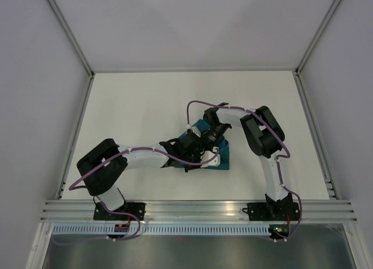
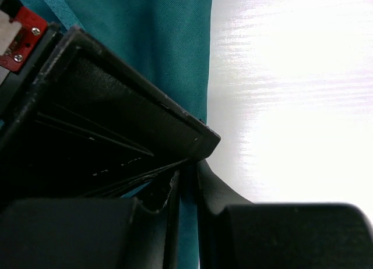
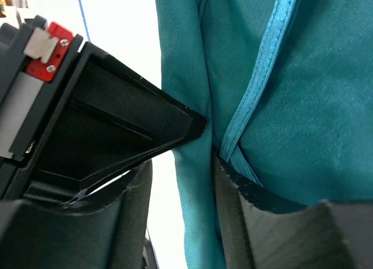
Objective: Fold the napkin, place the utensils inside, and roll it up
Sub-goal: Roll the napkin at the center of the board.
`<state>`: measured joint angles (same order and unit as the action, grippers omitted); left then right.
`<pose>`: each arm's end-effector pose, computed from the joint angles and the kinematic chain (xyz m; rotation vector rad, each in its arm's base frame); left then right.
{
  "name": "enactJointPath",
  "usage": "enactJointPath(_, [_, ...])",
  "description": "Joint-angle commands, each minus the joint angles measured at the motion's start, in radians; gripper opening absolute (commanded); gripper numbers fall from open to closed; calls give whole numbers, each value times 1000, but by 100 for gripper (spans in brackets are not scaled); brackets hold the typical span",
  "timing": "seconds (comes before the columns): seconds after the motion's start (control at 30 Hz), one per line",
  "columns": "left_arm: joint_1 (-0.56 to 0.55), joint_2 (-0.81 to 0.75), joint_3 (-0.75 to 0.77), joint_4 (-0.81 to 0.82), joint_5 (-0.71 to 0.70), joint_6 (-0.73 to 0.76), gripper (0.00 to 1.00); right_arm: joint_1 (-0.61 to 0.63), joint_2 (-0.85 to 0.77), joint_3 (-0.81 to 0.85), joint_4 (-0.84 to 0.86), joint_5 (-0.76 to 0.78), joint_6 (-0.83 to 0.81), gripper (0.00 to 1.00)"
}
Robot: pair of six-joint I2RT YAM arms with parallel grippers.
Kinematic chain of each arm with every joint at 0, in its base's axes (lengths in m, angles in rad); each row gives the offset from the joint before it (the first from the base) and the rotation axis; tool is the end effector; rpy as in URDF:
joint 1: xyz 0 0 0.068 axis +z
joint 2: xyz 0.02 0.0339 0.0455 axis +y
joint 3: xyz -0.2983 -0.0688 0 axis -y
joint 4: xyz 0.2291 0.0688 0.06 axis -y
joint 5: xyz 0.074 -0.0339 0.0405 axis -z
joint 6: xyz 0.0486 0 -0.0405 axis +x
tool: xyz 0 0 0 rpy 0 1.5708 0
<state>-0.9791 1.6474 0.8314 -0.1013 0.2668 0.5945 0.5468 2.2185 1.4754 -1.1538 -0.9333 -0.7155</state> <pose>0.1662 -0.2702 0.1892 1.8553 1.6891 -0.4925 0.3011 0.2290 0.1431 1.3573 -2.2214 -1.3382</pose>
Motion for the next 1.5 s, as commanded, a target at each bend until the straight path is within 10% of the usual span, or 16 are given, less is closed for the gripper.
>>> enactJointPath(0.0, [14,25,52,-83,120,-58,2,-16,-31,-13,161,137,-33,54])
enactJointPath(0.97, [195,285,328,-385,499,-157,2,-320,-393,-183,614,100,284,58])
enactJointPath(1.47, [284,479,489,-555,663,-188,2,-338,-793,-427,644,88,88,57])
